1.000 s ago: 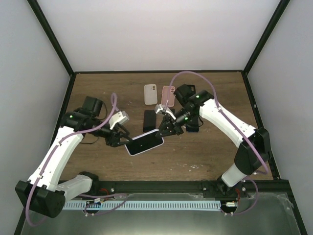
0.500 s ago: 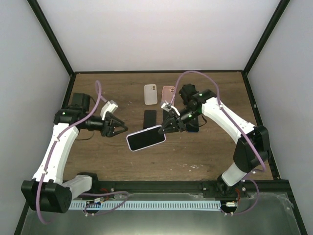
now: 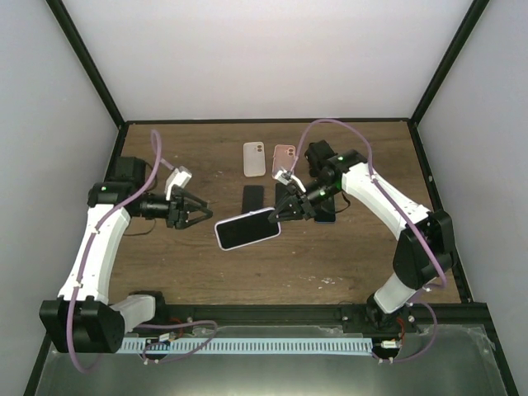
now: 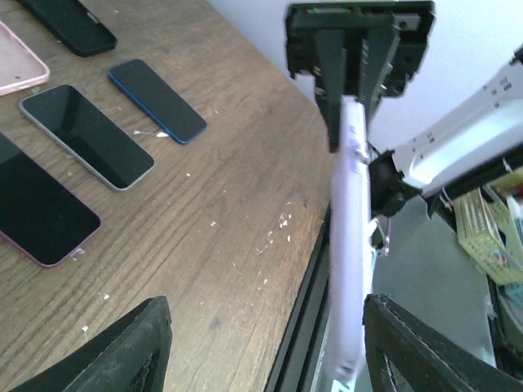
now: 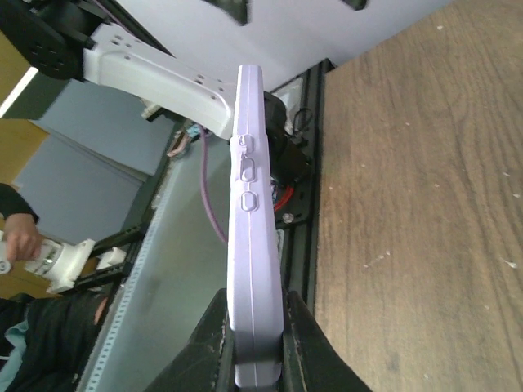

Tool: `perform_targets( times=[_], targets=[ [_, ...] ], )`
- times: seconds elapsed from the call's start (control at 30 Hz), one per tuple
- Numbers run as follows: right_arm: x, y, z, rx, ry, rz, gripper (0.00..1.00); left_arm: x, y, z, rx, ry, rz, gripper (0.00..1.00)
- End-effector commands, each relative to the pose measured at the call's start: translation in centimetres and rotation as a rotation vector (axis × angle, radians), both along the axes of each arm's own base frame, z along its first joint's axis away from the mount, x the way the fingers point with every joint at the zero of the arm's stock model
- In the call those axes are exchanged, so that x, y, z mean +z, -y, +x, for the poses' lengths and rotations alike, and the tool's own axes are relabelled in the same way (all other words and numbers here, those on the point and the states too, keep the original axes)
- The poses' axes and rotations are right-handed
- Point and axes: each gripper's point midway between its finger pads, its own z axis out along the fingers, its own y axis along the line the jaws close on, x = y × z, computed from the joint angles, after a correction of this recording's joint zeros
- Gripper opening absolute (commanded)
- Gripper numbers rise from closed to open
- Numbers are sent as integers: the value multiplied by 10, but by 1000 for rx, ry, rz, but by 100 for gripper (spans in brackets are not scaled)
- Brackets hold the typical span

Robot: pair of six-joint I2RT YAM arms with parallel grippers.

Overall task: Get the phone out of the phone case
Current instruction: Adjust the phone.

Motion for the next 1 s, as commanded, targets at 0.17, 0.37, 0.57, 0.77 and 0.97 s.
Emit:
perform_targets(
  times=[0.17,0.37,0.57,0.77,0.97],
  targets=[
    [3,0,14,-35,144,-48,1,-14,27,-52,-253,78,120,65],
    [1,-4,12,-12,217,-85,1,-28,32,-55,-306,83,204,67],
    [-2,-10,2,30,258,-115,1,-43,37,-61,-362,103,298,67],
    [-4,-14,-12,76,290,-126,1,-43,35,-48,-341,170,351,66],
    [-7,-13,-13,78,289,-148,1,-43,33,-44,-338,195,377,66]
  ],
)
